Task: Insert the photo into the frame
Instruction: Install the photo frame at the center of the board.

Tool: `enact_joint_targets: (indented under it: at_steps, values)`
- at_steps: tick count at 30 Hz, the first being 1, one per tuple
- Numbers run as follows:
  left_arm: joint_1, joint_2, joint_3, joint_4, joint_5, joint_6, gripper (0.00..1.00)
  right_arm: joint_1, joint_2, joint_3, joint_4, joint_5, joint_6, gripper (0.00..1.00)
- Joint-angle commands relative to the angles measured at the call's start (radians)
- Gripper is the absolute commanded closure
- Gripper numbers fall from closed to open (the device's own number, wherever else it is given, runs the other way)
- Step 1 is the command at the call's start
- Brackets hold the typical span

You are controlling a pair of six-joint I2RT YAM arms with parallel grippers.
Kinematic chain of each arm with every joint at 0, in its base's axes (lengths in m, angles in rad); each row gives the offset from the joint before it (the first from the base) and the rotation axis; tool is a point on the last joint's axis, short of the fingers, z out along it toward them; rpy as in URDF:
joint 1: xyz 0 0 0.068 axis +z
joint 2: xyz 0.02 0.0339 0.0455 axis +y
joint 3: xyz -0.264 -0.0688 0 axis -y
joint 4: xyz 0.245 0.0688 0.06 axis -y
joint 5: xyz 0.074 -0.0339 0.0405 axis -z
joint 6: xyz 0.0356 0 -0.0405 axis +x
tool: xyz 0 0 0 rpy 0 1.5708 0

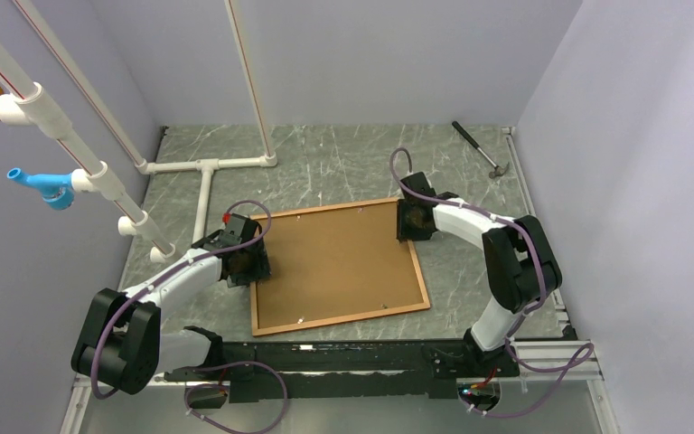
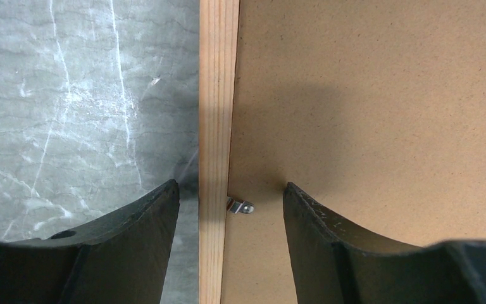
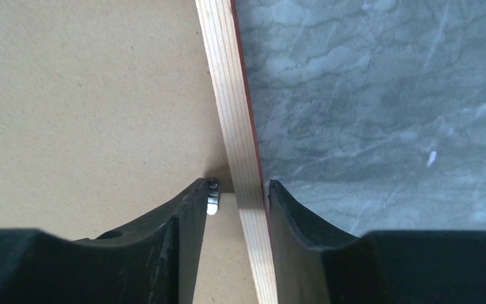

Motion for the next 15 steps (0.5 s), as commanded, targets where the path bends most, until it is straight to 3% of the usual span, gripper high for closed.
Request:
enact_joint_targets:
  at_steps: [1, 5, 15]
  values:
    - [0.002, 0.039, -0.032, 0.010, -0.018, 0.006, 0.35, 0.050, -0.001, -0.043, -0.204, 0.073, -0.030, 0.52]
    - [0.003, 0.038, -0.032, 0.010, -0.018, 0.007, 0.35, 0.084, 0.017, -0.028, -0.214, 0.091, -0.024, 0.35]
    - [0.002, 0.043, -0.034, 0.013, -0.019, 0.013, 0.35, 0.084, 0.102, -0.012, -0.179, 0.123, -0.015, 0.39]
